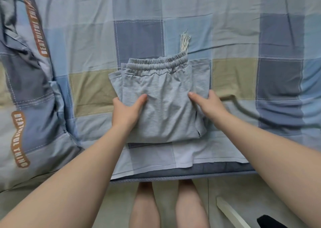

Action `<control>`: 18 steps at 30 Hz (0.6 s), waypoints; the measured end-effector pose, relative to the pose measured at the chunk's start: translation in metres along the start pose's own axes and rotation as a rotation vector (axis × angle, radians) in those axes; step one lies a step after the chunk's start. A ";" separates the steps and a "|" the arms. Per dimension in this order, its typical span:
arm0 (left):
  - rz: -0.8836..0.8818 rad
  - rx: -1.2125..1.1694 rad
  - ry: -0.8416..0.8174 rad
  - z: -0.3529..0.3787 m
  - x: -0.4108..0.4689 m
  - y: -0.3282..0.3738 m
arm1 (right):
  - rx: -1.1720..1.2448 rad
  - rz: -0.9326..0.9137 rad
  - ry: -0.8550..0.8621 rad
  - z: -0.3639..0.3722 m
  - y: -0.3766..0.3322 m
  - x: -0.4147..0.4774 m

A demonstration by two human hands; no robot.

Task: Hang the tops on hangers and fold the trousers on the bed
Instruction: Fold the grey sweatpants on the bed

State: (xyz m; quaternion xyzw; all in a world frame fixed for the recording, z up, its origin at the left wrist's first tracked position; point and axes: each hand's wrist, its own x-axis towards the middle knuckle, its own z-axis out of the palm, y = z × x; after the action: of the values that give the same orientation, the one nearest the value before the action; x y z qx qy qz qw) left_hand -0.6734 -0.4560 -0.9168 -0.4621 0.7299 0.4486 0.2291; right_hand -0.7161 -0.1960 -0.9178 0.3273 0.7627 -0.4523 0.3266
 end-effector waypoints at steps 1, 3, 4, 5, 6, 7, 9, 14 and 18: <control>0.003 0.004 -0.023 0.001 0.001 0.002 | 0.038 0.011 -0.023 0.004 -0.003 0.001; 0.003 -0.022 -0.055 0.004 0.005 0.008 | 0.144 0.037 -0.097 0.010 -0.008 0.009; 0.004 -0.049 -0.071 0.006 0.008 0.010 | 0.196 0.059 -0.142 0.014 -0.010 0.013; 0.002 -0.074 -0.086 0.007 0.010 0.012 | 0.220 0.082 -0.183 0.016 -0.012 0.016; -0.002 -0.091 -0.101 0.009 0.013 0.012 | 0.225 0.099 -0.214 0.018 -0.014 0.018; -0.004 -0.104 -0.110 0.009 0.013 0.013 | 0.220 0.121 -0.233 0.020 -0.017 0.018; 0.006 -0.115 -0.114 0.008 0.011 0.015 | 0.237 0.153 -0.245 0.022 -0.018 0.021; 0.085 -0.051 -0.115 -0.005 -0.015 0.028 | 0.240 0.152 -0.286 0.007 -0.031 -0.003; 0.104 -0.038 -0.137 -0.028 -0.061 0.051 | 0.266 0.100 -0.274 -0.020 -0.052 -0.051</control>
State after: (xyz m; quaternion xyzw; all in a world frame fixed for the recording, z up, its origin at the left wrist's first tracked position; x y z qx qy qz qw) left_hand -0.6874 -0.4429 -0.8342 -0.3962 0.7268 0.5043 0.2460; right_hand -0.7323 -0.2077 -0.8452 0.3405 0.6275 -0.5725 0.4032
